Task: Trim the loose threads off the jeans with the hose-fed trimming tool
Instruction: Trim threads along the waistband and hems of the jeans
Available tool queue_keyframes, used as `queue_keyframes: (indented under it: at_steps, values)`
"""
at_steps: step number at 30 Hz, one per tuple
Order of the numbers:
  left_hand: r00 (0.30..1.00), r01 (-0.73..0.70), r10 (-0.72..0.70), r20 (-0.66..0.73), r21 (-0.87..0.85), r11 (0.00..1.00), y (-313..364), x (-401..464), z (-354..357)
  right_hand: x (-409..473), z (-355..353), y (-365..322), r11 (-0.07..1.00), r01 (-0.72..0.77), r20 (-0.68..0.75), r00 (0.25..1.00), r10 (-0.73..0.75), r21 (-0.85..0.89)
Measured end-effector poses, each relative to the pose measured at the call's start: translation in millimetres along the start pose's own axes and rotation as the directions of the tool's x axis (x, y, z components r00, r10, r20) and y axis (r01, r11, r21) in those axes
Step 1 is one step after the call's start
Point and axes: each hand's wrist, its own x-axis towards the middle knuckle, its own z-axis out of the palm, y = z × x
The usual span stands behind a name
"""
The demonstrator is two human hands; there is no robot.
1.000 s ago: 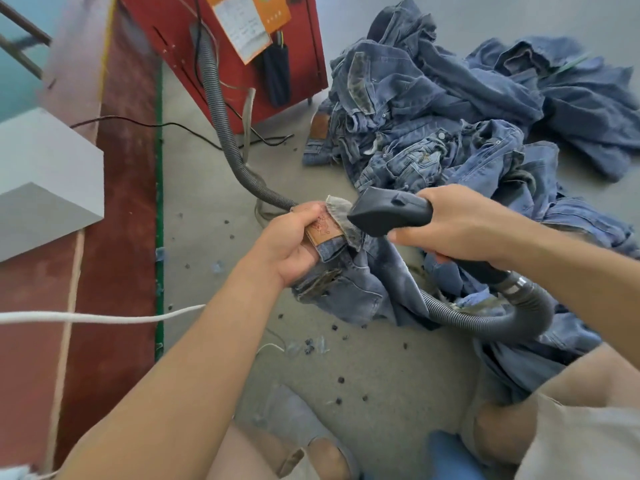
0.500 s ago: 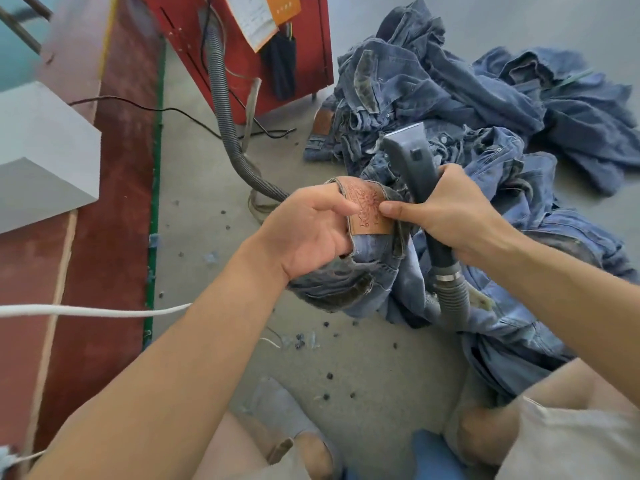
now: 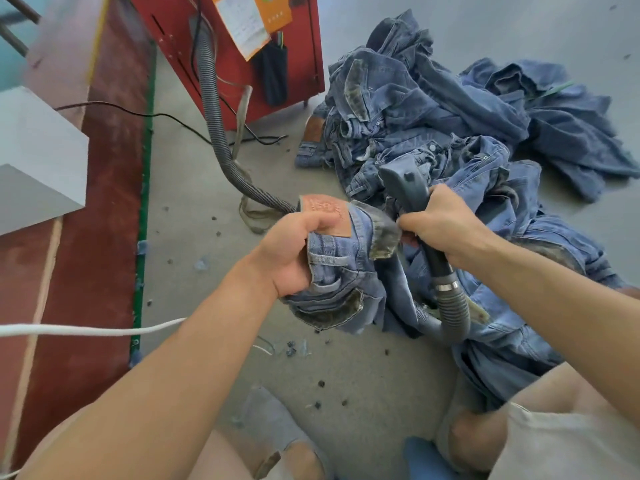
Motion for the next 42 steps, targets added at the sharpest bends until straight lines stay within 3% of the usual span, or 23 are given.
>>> queue_keyframes:
  at_steps: [4, 7, 9, 12, 14, 16, 21, 23, 27, 29, 34, 39, 42]
  values:
    - [0.997, -0.057, 0.064, 0.048, -0.141, 0.988, 8.7, -2.6, -17.2, -12.8, -14.5, -10.0, 0.994, 0.078, -0.005, 0.997, -0.078, 0.071]
    - [0.996, -0.069, 0.08, 0.043, -0.209, 0.975, 10.8, -0.2, -25.8, -32.8, -36.3, -25.8, 0.955, 0.284, 0.002, 0.959, -0.285, -0.09]
    - [0.996, -0.077, 0.086, 0.032, -0.224, 0.972, 11.1, 1.0, -26.2, -44.5, -46.8, -29.9, 0.922, 0.341, 0.123, 0.938, -0.323, -0.184]
    - [0.995, -0.086, 0.094, 0.021, -0.244, 0.966, 9.6, 0.5, -25.1, -54.8, -43.5, -25.4, 0.877, 0.353, 0.371, 0.901, -0.225, -0.326]
    - [0.994, -0.102, 0.109, 0.019, -0.223, 0.97, 6.8, -0.2, -24.0, -52.7, -33.1, -20.5, 0.85, 0.364, 0.435, 0.881, -0.183, -0.38]
    - [0.993, -0.113, 0.118, 0.014, -0.191, 0.975, 4.9, -0.2, -25.0, -44.7, -23.3, -17.9, 0.875, 0.32, 0.394, 0.904, -0.167, -0.364]
    - [0.994, -0.096, 0.103, 0.031, -0.181, 0.979, 4.3, -5.1, -26.5, -24.4, -26.3, -22.1, 0.972, 0.155, 0.092, 0.986, -0.14, -0.178]
    - [0.994, -0.093, 0.103, 0.044, -0.183, 0.979, 5.5, -6.1, -26.2, -28.0, -38.7, -23.1, 0.966, 0.199, 0.162, 0.972, -0.172, -0.166]
    - [0.992, -0.123, 0.128, 0.008, -0.21, 0.97, 7.1, -4.4, -25.0, -46.1, -41.0, -23.8, 0.857, 0.378, 0.472, 0.861, -0.187, -0.35]
    - [0.991, -0.133, 0.135, -0.004, -0.199, 0.971, 6.5, -2.6, -25.4, -43.2, -32.7, -21.1, 0.827, 0.407, 0.47, 0.859, -0.203, -0.387]
    - [0.991, -0.131, 0.123, -0.056, -0.178, 0.975, 11.4, -6.9, -31.2, -27.4, -36.2, -23.2, 0.82, 0.398, 0.298, 0.909, -0.291, -0.412]
    - [0.992, -0.125, 0.116, -0.055, -0.191, 0.974, 12.9, -6.5, -27.3, -40.4, -35.1, -23.5, 0.702, 0.508, 0.454, 0.843, -0.288, -0.499]
    - [0.993, -0.114, 0.106, -0.058, -0.167, 0.979, 10.0, -1.4, -23.9, -55.7, -11.3, -23.9, 0.647, 0.598, 0.478, 0.791, -0.383, -0.472]
